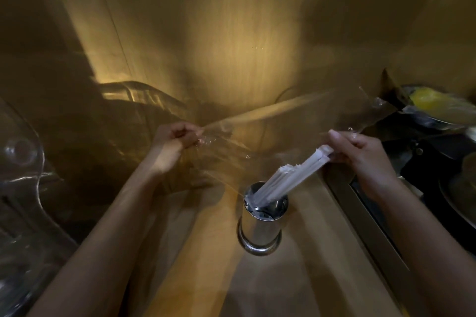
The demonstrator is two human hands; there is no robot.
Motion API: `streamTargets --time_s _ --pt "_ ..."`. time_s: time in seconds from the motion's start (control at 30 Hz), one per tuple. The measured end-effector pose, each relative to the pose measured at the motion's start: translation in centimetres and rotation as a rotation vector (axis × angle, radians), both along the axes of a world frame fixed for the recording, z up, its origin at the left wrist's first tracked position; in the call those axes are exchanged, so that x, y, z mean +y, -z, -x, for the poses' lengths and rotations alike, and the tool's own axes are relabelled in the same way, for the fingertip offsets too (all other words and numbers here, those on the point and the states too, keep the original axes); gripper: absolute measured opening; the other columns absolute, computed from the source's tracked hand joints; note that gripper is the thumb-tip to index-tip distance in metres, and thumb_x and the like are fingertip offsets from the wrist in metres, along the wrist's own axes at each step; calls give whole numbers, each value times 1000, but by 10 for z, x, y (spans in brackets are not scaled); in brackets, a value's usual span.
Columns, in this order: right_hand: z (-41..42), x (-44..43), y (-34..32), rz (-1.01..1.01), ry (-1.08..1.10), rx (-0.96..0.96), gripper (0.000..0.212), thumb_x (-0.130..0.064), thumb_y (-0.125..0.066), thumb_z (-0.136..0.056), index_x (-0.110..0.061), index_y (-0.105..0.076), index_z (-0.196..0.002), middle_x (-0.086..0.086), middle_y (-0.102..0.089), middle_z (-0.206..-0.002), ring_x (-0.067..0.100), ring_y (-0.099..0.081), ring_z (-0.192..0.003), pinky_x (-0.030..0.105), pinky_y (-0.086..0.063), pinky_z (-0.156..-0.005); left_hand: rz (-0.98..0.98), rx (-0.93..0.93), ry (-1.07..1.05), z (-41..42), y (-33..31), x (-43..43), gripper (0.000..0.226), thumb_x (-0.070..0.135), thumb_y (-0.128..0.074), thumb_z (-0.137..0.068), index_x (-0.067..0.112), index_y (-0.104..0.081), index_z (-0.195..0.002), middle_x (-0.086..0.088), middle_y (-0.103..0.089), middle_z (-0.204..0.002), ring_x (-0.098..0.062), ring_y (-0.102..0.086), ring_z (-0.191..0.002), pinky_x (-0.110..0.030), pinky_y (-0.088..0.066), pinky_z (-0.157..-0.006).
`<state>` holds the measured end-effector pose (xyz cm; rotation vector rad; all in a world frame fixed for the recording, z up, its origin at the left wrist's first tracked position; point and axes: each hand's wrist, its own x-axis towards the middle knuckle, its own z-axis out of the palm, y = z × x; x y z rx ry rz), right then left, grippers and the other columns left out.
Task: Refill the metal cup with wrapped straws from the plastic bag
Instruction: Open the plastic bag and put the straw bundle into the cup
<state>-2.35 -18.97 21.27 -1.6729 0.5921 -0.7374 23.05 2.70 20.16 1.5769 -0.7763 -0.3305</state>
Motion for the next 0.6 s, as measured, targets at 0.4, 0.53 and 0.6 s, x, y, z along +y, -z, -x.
streamTargets --time_s 0.4,0.53,0.6 --pt "-11 1 -22 94 -12 -20 17 -30 -61 -83 -16 -71 -88 6 -72 -84 17 -70 -76 30 -58 -67 20 60 -60 8 -3 8 16 1 -56 -87 12 -62 -76 -5 -62 -71 -9 -55 -67 -12 -48 -63" --pt "-9 -2 -18 58 -2 -53 8 -24 -65 -80 -23 -69 -87 4 -72 -87 10 -68 -78 27 -55 -69 22 73 -111 8 -1 13 17 1 -56 -87 13 -61 -77 -5 -57 -72 -8 -54 -66 -9 -48 -61" --pt "-8 -3 -13 67 -19 -38 11 -20 -67 -79 -27 -69 -86 0 -71 -88 8 -67 -80 22 -55 -67 34 102 -121 7 -1 16 17 0 -56 -86 14 -62 -78 -5 -59 -74 -1 -60 -61 -9 -51 -62"
